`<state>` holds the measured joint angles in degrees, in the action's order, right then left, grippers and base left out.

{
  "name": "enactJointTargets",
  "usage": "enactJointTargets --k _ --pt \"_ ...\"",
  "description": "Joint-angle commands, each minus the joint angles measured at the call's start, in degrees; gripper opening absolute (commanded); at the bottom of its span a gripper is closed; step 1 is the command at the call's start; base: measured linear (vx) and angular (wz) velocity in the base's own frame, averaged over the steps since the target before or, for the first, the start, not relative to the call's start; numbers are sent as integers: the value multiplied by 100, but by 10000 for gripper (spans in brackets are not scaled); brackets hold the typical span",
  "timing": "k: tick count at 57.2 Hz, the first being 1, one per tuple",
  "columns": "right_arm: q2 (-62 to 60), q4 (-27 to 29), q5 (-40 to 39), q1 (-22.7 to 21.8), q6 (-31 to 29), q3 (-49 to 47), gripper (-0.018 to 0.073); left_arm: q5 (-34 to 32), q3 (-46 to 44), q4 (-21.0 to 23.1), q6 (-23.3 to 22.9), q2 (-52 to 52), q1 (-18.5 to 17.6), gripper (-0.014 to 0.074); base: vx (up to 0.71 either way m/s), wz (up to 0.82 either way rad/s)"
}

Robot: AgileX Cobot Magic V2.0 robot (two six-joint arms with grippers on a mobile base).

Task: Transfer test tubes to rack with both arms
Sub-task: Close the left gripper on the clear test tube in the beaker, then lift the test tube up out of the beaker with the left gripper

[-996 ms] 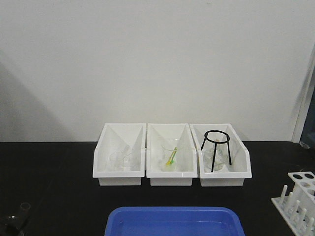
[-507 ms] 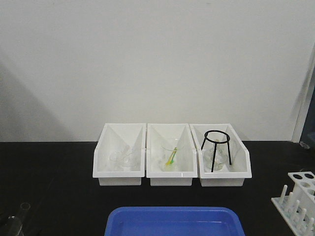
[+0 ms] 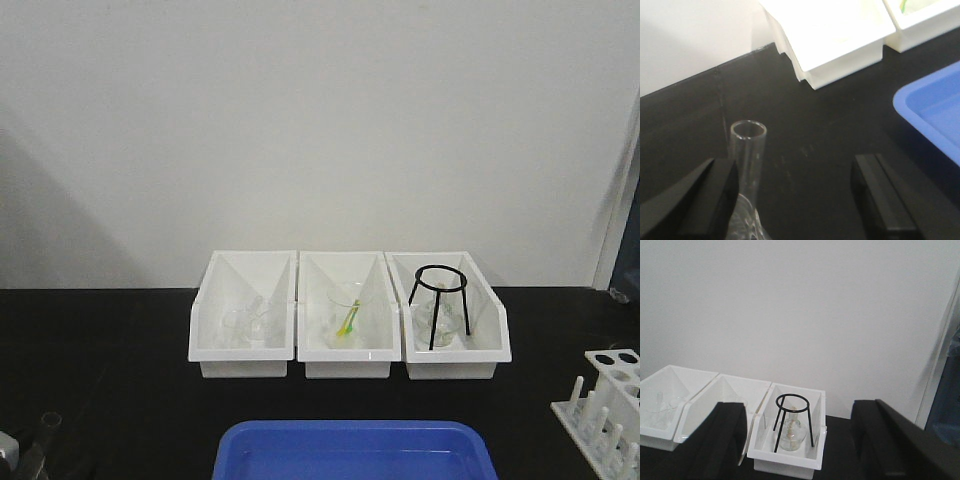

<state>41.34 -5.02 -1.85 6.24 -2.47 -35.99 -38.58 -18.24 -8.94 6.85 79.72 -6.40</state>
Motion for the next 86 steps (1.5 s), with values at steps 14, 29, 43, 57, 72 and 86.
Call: enactJointTargets --k 14,29,43,57,72,86 --pt "1 -70 -464 21 -64 -211 491 -971 -146 815 833 163 -38 573 0 0" --pt "1 -70 -464 21 -64 -211 491 -951 -550 747 897 437 -38 571 0 0" --pt "1 -70 -464 21 -64 -211 491 -903 -582 747 936 687 -38 571 0 0" --pt "1 -70 -464 21 -64 -211 491 -971 -582 747 957 739 -38 470 0 0" --pt "1 -65 -430 21 -58 -211 491 -1034 -582 752 957 739 -38 135 0 0" --pt "1 -65 -323 21 -58 -211 491 -1034 -582 752 957 739 -38 -23 0 0"
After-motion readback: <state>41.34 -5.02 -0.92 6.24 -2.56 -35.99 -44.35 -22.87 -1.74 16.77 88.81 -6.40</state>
